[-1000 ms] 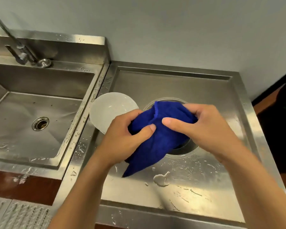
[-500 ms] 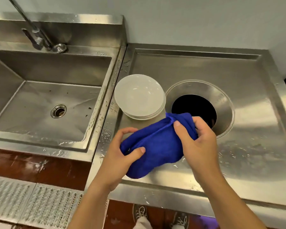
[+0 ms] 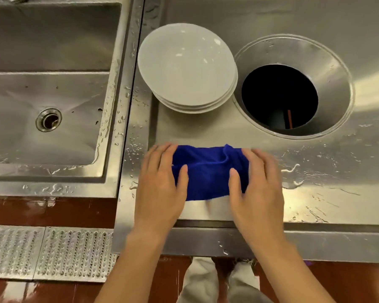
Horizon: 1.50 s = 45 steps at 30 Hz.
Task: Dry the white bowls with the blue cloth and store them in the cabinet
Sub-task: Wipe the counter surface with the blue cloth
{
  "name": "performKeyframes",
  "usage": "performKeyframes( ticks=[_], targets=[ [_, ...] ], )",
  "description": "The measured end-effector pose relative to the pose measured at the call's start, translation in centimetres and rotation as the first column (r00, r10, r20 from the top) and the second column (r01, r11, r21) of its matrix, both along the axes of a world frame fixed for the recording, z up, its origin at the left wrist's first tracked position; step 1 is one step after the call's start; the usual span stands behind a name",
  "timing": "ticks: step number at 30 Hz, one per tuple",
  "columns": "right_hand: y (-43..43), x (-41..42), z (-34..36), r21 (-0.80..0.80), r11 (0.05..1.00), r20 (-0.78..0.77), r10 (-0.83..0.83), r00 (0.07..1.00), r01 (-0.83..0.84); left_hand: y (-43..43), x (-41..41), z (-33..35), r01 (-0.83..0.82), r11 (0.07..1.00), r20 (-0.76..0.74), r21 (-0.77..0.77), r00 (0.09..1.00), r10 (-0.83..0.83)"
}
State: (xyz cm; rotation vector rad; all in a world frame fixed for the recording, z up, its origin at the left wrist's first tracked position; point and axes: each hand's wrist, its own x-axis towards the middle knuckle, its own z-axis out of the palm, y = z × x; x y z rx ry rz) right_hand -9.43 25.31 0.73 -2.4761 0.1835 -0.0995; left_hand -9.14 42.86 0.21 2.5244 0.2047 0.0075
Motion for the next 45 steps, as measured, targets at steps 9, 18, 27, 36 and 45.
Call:
performKeyframes(
  ticks=[9,18,27,36,45],
  targets=[
    [4.3,4.4,-3.0,-0.097,0.921,-0.076,0.372,0.925,-0.378,-1.8,1.7,-3.6,0.144,0.989,-0.1,0.043,0.985,-0.139],
    [3.6,5.2,-5.4,-0.333,0.849,-0.134,0.387,0.912,-0.41,-2.6,1.7,-5.3,0.075,0.97,-0.076,0.231,0.995,-0.059],
    [-1.5,4.3,-5.5,-0.347,0.839,-0.17,0.382,0.908,-0.418,-7.5,1.0,-5.5,0.103,0.962,-0.111,0.251,0.991,-0.077],
    [-9.7,3.3,-5.6,-0.351,0.867,-0.173,0.312,0.934,-0.354,-15.5,0.9,-5.3,0.175,0.958,-0.142,0.227,0.979,-0.146],
    [-19.2,3.6,-5.4,-0.36,0.867,-0.176,0.3,0.938,-0.345,-25.0,1.2,-5.3,0.195,0.949,-0.114,0.248,0.979,-0.172]
  ],
)
